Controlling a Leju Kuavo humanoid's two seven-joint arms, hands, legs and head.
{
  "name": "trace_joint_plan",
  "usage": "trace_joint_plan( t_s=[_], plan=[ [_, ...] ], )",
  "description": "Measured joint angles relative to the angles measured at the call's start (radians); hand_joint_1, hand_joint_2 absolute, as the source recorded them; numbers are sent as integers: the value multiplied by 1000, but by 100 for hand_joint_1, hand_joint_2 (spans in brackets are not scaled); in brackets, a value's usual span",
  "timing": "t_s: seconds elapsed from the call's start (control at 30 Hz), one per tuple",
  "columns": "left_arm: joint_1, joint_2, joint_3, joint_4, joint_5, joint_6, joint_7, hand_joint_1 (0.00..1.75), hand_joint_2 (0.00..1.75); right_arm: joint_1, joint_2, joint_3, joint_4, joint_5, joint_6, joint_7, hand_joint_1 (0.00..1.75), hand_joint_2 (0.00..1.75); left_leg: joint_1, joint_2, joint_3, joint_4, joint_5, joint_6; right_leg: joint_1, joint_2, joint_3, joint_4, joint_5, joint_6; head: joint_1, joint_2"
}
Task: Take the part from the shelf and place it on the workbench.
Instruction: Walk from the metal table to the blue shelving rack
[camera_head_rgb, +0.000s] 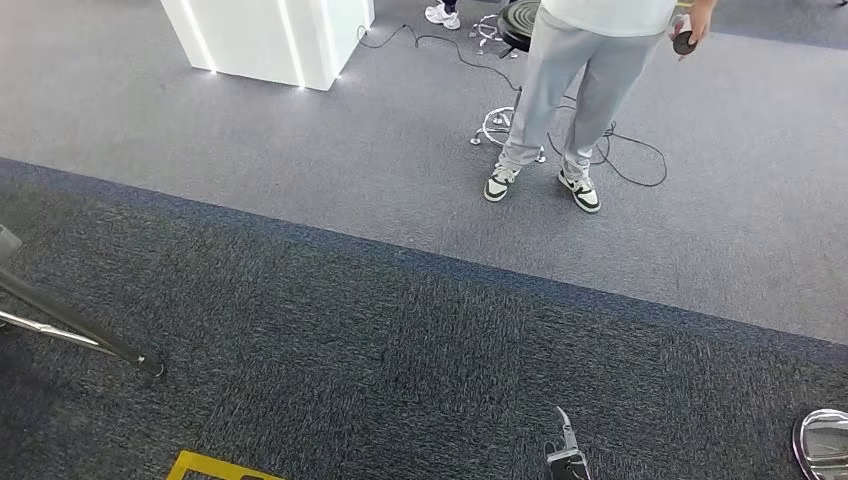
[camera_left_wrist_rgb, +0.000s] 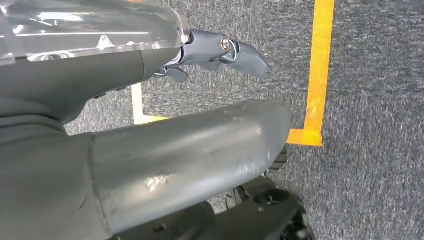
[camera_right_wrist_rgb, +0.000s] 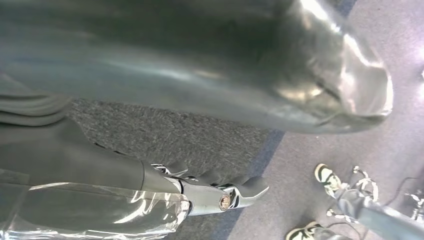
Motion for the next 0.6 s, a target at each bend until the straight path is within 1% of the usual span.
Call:
trace_joint_plan(
  t_s=[0.03, 0.07, 0.1, 0.13, 0.17, 0.2, 0.23, 0.27, 0.3, 0.33, 0.37, 0.4, 0.43, 0.47, 0.5, 0.53, 0.57, 0.6],
  plan=[
    [1, 0, 0, 0, 1, 0, 1, 0, 0, 1, 0, 0, -1, 2, -1, 3, 0, 0, 0, -19, -8, 30, -9, -3, -5, 5, 20, -13, 1, -6, -2, 0],
    [3, 1, 0, 0, 1, 0, 3, 0, 0, 1, 0, 1, -1, 3, -2, 6, 0, 0, 1, -42, -35, 83, -25, -5, -9, 9, 39, -21, -1, -9, -7, 0],
    [6, 2, 0, 0, 1, 0, 4, 0, 0, 0, 0, 2, -2, 4, -2, 8, 0, 0, 1, -58, -75, 151, -47, -7, -10, 12, 54, -23, -10, -11, -11, 0],
    [10, 2, 0, 0, 1, 1, 5, 0, 0, 0, 0, 3, -1, 5, -2, 10, 0, 0, 1, -64, -125, 221, -64, -9, -10, 16, 67, -22, -21, -11, -15, 0],
    [13, 3, 0, 0, 1, 1, 6, 0, 0, 1, 0, 4, -1, 5, -2, 12, 0, 0, 1, -66, -170, 268, -63, -11, -10, 22, 82, -22, -35, -11, -17, 0],
    [16, 3, 0, 0, 2, 1, 7, 0, 0, 3, 0, 4, -1, 6, -2, 13, 0, 0, 2, -66, -200, 281, -40, -13, -11, 29, 99, -22, -49, -9, -17, 0],
    [18, 4, 0, 0, 2, 1, 8, 0, 0, 5, 0, 5, -1, 6, -2, 15, 0, 0, 2, -66, -212, 253, 6, -14, -12, 35, 118, -22, -65, -7, -17, 0],
    [19, 6, 0, 0, 3, 1, 8, 0, 0, 6, 0, 7, -1, 6, -2, 15, 0, 0, 2, -66, -208, 190, 69, -15, -15, 41, 140, -22, -83, -3, -17, 0],
    [22, 7, 0, 0, 3, 1, 9, 0, 0, 6, 0, 8, -1, 7, -2, 16, 0, 0, 1, -67, -196, 131, 118, -15, -16, 46, 157, -24, -100, 1, -17, 0],
    [23, 8, 0, 1, 3, 1, 10, 0, 0, 5, 0, 9, -1, 7, -3, 16, 0, 0, -1, -69, -180, 79, 145, -14, -17, 51, 169, -24, -115, 8, -18, 0],
    [23, 8, 0, 1, 4, 1, 11, 0, 0, 5, 0, 10, -1, 7, -3, 16, 0, 0, -3, -72, -171, 50, 150, -8, -16, 53, 177, -29, -126, 14, -20, 0],
    [22, 8, 0, 2, 4, 1, 12, 0, 0, 4, 0, 10, -1, 7, -3, 17, 0, 0, -6, -74, -164, 42, 135, -1, -16, 55, 182, -34, -131, 20, -20, 0],
    [19, 8, 0, 2, 4, 1, 12, 0, 0, 3, 0, 11, -1, 7, -4, 17, 0, 0, -7, -74, -156, 31, 122, 8, -15, 56, 183, -31, -127, 25, -22, 0],
    [19, 8, 0, 2, 4, 1, 13, 0, 0, 3, 0, 11, -2, 7, -4, 17, 0, 0, -6, -74, -147, 25, 113, 16, -16, 56, 176, -13, -112, 28, -22, 0],
    [20, 8, 0, 2, 5, 3, 14, 0, 0, 3, 0, 11, -2, 7, -5, 18, 0, 0, -5, -72, -134, 17, 106, 21, -16, 53, 153, 32, -87, 32, -20, 0],
    [21, 8, 0, 2, 6, 5, 16, 0, 0, 2, 0, 11, -2, 7, -6, 19, 0, 0, -3, -71, -117, 7, 99, 25, -16, 48, 111, 102, -60, 36, -19, 0],
    [22, 8, 0, 2, 10, 8, 16, 0, 0, 3, 0, 11, -2, 7, -7, 20, 0, 0, -1, -71, -98, -3, 92, 28, -16, 42, 55, 180, -48, 39, -17, 0],
    [22, 8, 1, 2, 20, 11, 13, 0, 0, 4, -1, 10, -3, 7, -8, 22, 0, 0, -2, -71, -79, -12, 82, 30, -17, 37, -3, 248, -58, 41, -16, 0]
  ],
)
